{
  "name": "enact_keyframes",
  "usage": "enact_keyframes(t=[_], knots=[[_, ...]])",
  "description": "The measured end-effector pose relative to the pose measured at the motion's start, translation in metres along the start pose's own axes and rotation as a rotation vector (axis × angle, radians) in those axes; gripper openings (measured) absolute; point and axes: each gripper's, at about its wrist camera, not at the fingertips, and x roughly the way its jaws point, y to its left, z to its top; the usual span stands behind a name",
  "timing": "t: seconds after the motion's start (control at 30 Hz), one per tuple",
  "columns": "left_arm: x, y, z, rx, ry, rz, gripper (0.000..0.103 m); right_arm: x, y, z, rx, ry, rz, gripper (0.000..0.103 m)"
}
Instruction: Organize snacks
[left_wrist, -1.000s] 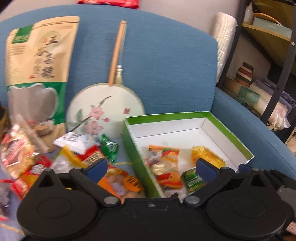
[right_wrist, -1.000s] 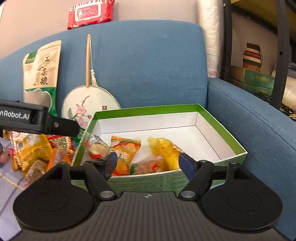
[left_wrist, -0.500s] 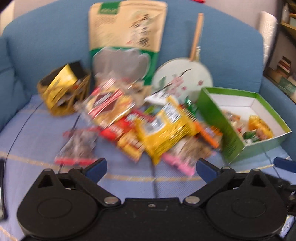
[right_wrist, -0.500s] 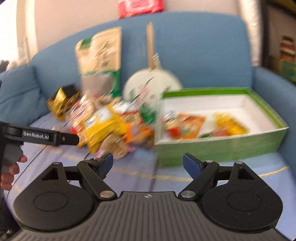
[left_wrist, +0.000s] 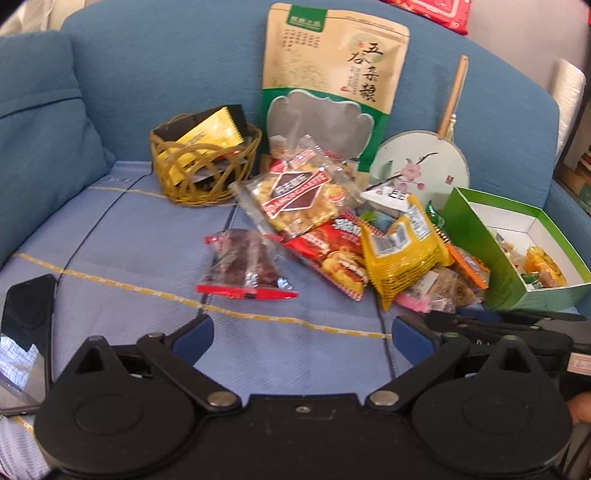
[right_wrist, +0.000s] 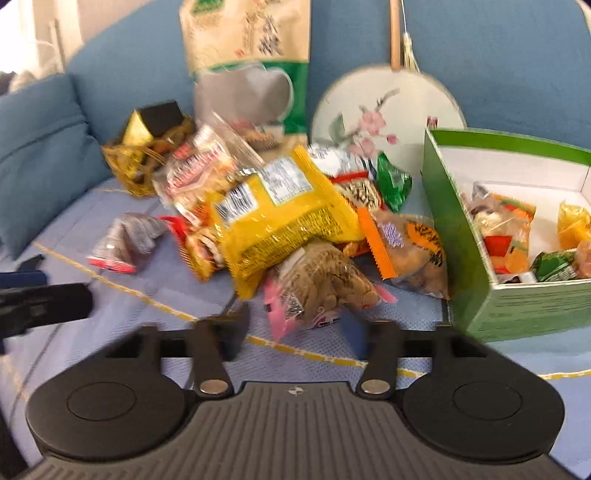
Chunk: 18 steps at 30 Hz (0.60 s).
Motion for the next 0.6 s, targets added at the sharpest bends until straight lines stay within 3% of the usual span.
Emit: enact_keyframes(t=[0.13, 0.3, 0.37, 0.5, 0.6], knots=[[0.001, 0.013, -0.005, -0.032, 0.006, -0.009, 0.103, -0.024, -0.001, -0.018, -0.046, -0.018, 0.024, 0.021], [0.008, 0.003, -0.009, -0.029, 0.037, -0.06, 0.103, -0.058, 0.007, -0.048, -0.117, 0.008, 0.088, 0.023], [0.01, -0.006, -0.01, -0.005, 0.043, -0.084, 0.103, -0.068, 0.006, -0.056, -0.114, 0.008, 0.109, 0.038], [0.013, -0.029, 0.001, 0.049, 0.025, -0.129, 0.103, -0.082, 0.003, -0.061, -0.072, -0.024, 0.101, 0.047], [0.017, -0.048, 0.015, 0.086, 0.016, -0.175, 0.103, -0.086, 0.001, -0.057, -0.042, -0.044, 0.101, 0.072]])
